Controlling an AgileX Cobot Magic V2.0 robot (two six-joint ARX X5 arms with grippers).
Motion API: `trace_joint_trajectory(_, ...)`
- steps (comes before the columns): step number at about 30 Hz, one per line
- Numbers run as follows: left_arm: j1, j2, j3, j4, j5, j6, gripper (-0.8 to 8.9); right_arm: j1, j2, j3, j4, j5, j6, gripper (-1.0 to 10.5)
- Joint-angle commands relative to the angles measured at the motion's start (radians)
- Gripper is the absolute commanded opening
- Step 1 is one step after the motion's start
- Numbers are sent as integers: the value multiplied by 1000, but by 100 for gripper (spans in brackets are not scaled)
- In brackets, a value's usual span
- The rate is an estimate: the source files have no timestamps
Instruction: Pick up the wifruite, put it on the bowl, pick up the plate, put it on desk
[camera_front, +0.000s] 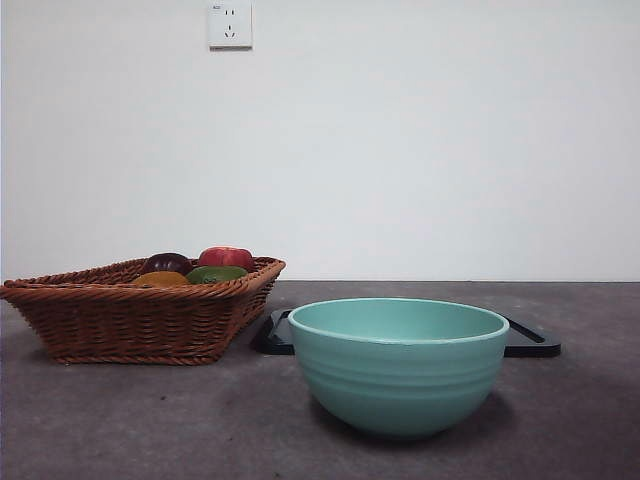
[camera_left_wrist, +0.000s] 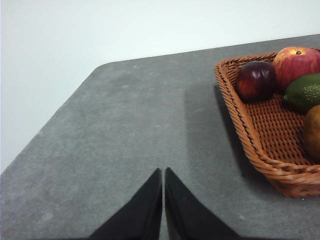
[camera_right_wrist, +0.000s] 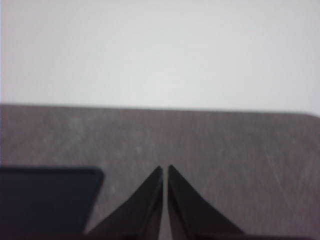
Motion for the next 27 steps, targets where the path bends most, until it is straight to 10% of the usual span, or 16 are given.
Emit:
trace_joint_trajectory(1,2,-2,-21,11,-5,4,7,-2,0,-37,18,4,27,7)
trace_joint_trajectory(27,2,-2,-21,11,-5,4,7,-3,0,-66,-97,26,52,8)
